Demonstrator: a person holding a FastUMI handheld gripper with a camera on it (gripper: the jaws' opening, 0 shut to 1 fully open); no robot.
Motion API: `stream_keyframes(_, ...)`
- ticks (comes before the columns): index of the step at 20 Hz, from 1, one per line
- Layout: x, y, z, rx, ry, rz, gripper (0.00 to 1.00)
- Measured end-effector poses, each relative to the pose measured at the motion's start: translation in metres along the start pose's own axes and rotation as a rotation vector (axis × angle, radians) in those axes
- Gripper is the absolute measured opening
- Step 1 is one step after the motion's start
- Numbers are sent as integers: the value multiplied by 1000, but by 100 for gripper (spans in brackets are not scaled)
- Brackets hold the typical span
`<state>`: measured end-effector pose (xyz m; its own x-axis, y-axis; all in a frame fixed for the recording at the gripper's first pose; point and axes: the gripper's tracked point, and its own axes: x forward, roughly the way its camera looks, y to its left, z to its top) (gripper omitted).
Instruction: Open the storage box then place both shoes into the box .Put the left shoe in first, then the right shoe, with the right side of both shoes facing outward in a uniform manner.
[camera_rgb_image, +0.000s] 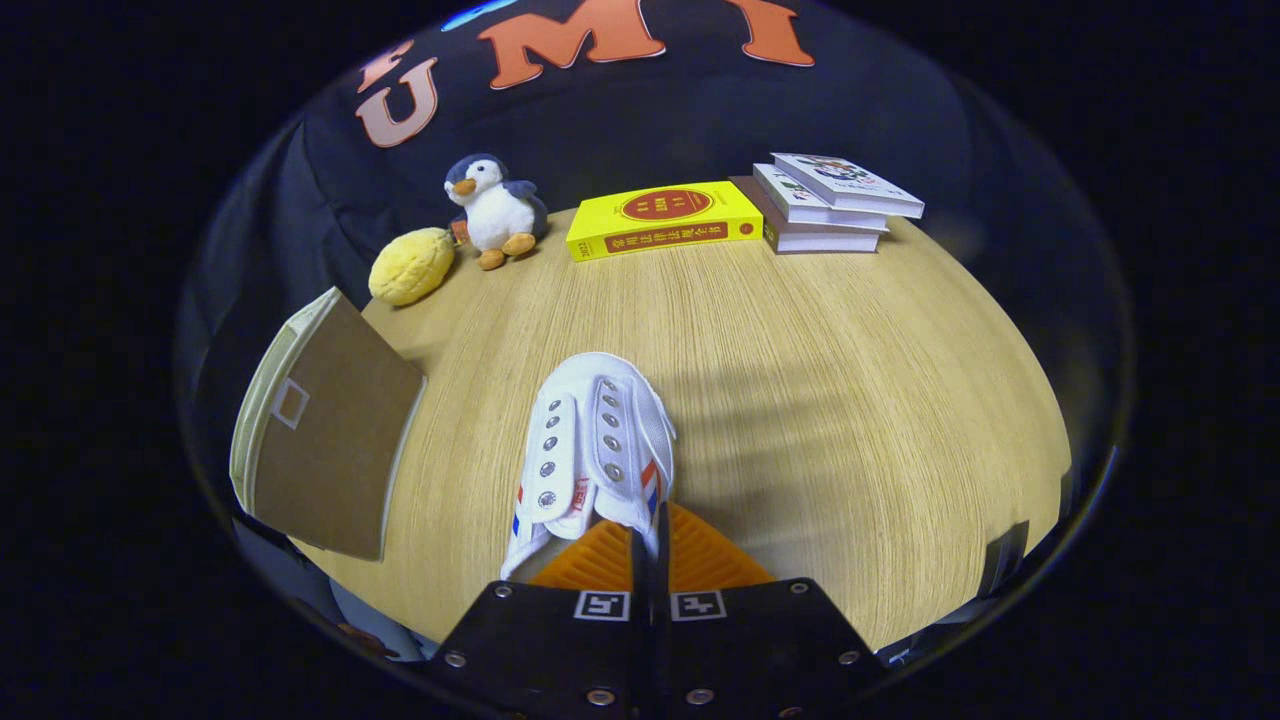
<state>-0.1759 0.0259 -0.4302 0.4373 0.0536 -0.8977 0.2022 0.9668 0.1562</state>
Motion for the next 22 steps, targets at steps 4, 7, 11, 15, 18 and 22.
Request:
stream_keyframes(4, -27, 30, 33, 8, -51, 46, 1)
stream_keyframes(7, -51, 61, 60, 15, -88, 78, 0)
stream_keyframes(11, -75, 122, 91, 20, -116, 150, 1)
stream_keyframes(15, -84, 200, 103, -6, -102, 230, 1)
stream_keyframes(18, -82, 253, 94, -22, -60, 284, 1)
stream_keyframes(22, -70, 299, 70, -29, 22, 298, 1)
